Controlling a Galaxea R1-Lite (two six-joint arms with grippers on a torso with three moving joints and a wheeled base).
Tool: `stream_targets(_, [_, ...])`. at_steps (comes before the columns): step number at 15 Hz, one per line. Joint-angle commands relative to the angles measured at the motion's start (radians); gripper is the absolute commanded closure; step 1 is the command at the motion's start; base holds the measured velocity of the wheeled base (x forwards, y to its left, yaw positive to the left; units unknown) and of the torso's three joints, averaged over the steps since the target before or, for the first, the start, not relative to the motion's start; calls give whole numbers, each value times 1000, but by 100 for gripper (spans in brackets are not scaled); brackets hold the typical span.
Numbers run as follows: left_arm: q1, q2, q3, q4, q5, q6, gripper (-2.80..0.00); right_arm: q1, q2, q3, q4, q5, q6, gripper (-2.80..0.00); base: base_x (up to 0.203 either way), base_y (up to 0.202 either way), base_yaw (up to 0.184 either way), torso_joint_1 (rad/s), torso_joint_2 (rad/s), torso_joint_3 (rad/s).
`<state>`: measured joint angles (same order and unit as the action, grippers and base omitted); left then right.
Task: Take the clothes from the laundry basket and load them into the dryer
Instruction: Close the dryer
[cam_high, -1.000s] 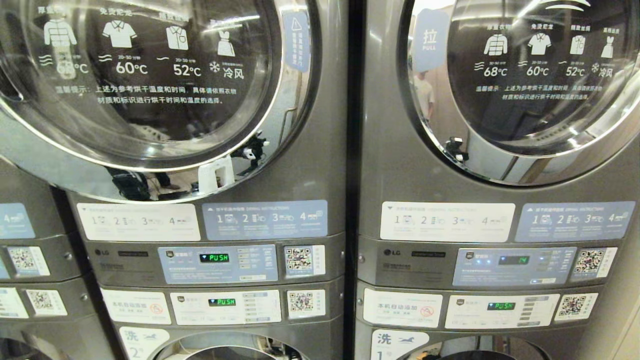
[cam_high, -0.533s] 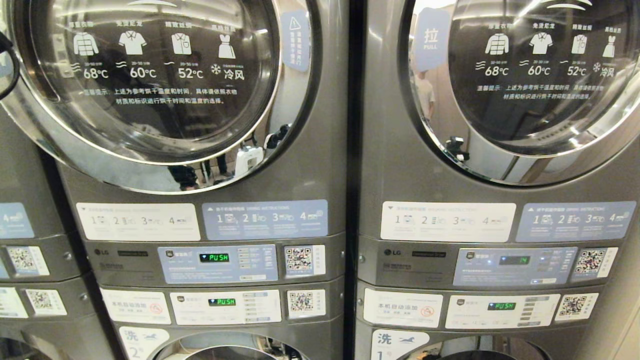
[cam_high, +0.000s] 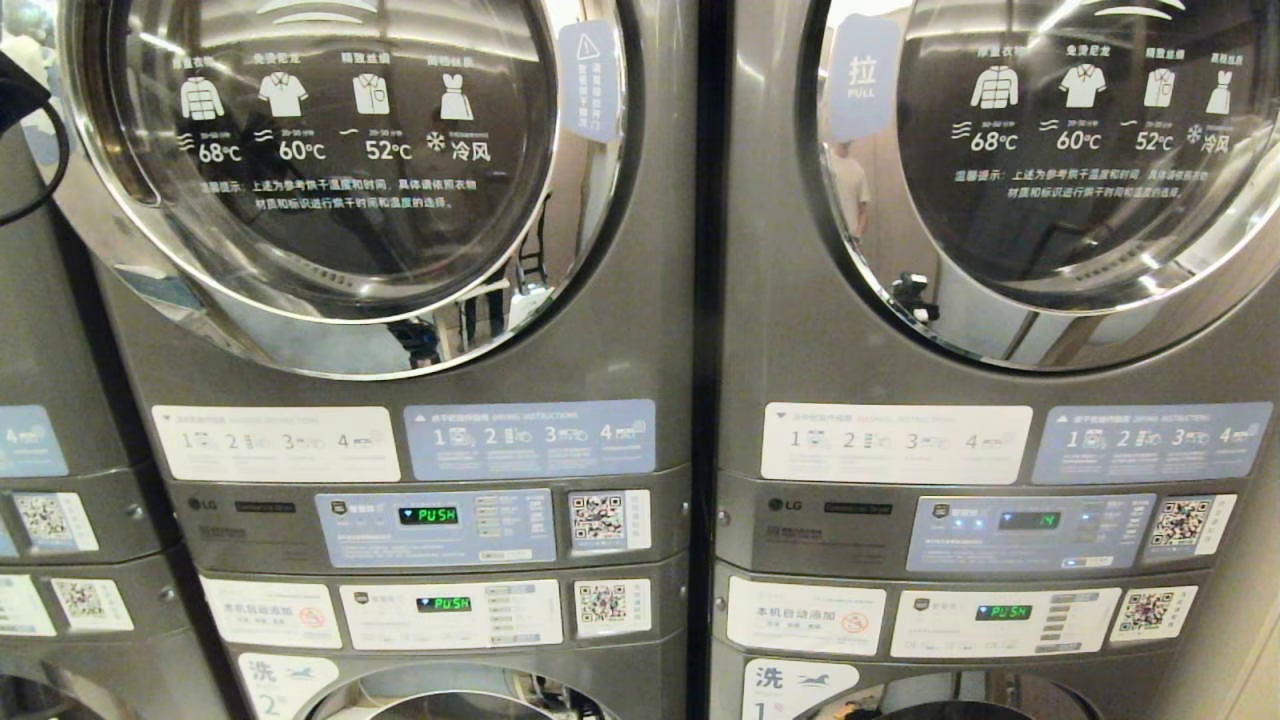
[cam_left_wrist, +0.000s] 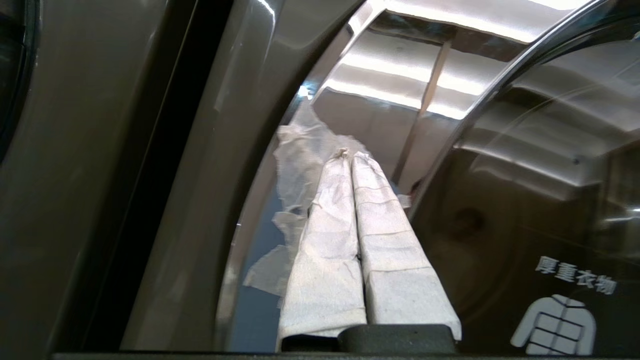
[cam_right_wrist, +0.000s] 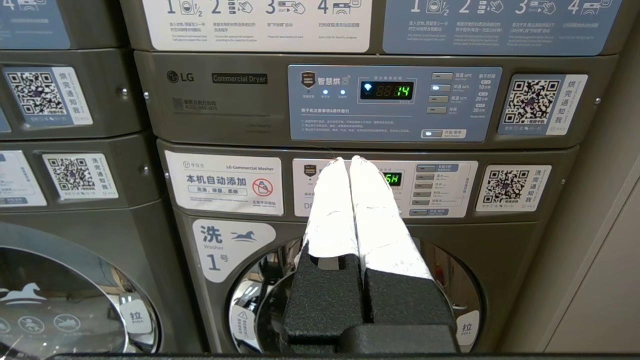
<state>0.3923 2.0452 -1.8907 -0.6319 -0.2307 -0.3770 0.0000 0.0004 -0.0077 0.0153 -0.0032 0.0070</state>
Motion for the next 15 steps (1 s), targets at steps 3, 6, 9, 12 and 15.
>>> stream_targets(3, [5,114,-38,-8,-44,3,0,0,0,0,0,0,-1,0,0,0,0,0,0,0])
stream_targets(6, [-2,143,-38,-20,-46,3,0,0,0,0,0,0,-1,0,0,0,0,0,0,0])
stream_targets(9, [-17,177,-38,-79,-55,3,0,0,0,0,0,0,-1,0,0,0,0,0,0,0])
stream_targets(12, [-43,178,-38,-95,-63,22,0,0,0,2,-6,-1,-1,0,0,0,0,0,0,0])
stream_targets(15, [-44,197,-38,-94,-124,117,0,0,0,8,-25,-1,-4,0,0,0,0,0,0,0])
